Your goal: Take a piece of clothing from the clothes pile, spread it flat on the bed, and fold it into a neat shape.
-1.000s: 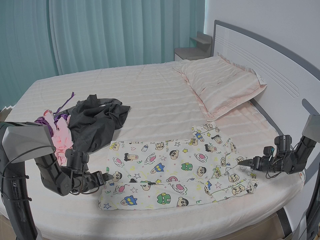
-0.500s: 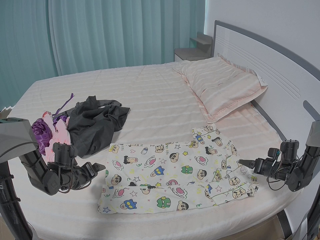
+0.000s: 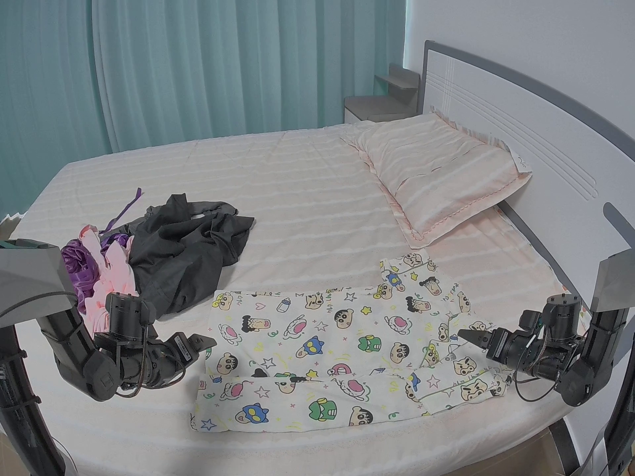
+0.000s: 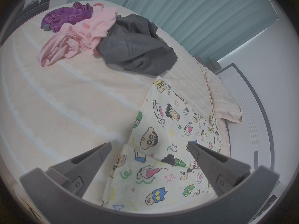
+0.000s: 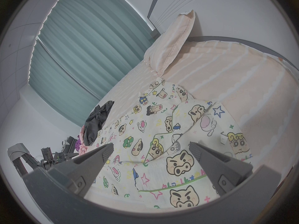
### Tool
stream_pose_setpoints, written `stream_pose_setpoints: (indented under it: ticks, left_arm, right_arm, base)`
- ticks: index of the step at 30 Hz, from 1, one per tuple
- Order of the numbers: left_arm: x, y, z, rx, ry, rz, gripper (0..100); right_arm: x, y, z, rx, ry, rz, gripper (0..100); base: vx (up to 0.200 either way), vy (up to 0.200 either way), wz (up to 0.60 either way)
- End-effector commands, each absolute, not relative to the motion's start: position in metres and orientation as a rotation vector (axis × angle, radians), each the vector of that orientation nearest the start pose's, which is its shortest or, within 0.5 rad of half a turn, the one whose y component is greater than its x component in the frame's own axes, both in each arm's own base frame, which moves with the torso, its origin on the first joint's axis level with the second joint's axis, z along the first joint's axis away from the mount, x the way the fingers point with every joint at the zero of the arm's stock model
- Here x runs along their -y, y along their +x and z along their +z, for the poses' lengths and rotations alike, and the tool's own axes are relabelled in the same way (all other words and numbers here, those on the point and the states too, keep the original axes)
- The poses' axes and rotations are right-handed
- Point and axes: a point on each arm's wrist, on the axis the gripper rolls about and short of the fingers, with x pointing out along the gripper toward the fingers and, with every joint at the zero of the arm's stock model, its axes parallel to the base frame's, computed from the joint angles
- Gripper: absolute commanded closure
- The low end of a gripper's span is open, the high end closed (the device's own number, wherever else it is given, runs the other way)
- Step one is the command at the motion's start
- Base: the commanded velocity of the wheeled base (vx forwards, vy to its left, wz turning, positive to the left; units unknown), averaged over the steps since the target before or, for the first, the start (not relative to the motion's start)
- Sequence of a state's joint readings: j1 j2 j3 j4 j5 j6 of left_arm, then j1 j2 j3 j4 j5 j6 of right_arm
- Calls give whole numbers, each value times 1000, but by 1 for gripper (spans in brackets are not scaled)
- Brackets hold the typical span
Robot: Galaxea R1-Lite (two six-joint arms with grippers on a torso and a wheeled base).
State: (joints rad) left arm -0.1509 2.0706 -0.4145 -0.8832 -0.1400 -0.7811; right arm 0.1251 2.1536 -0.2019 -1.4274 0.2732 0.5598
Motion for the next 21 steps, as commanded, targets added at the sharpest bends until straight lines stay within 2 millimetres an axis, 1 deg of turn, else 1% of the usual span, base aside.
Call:
stream_pose_setpoints:
  ticks: [1, 5, 13, 17, 19, 21]
  left_arm:
    - [50, 272, 8, -862, -723, 31, 0]
    - [51, 272, 8, -863, -726, 32, 0]
    - [51, 273, 10, -852, -738, 34, 0]
    - [52, 279, 15, -826, -813, 50, 0]
    - [52, 281, 16, -820, -816, 50, 0]
    - [52, 286, 20, -789, -813, 48, 0]
  right_arm:
    - [-41, 255, 6, -639, 575, 238, 0]
    - [-43, 255, 6, -637, 574, 245, 0]
    - [-48, 257, 9, -605, 565, 257, 0]
    - [-50, 257, 9, -599, 558, 245, 0]
    - [-51, 257, 9, -601, 559, 246, 0]
    - [-51, 257, 9, -599, 558, 250, 0]
  base:
    - [0, -200, 0]
    - [0, -200, 0]
    - [0, 0, 0]
    - [0, 0, 0]
    - [0, 0, 0]
    - [0, 0, 0]
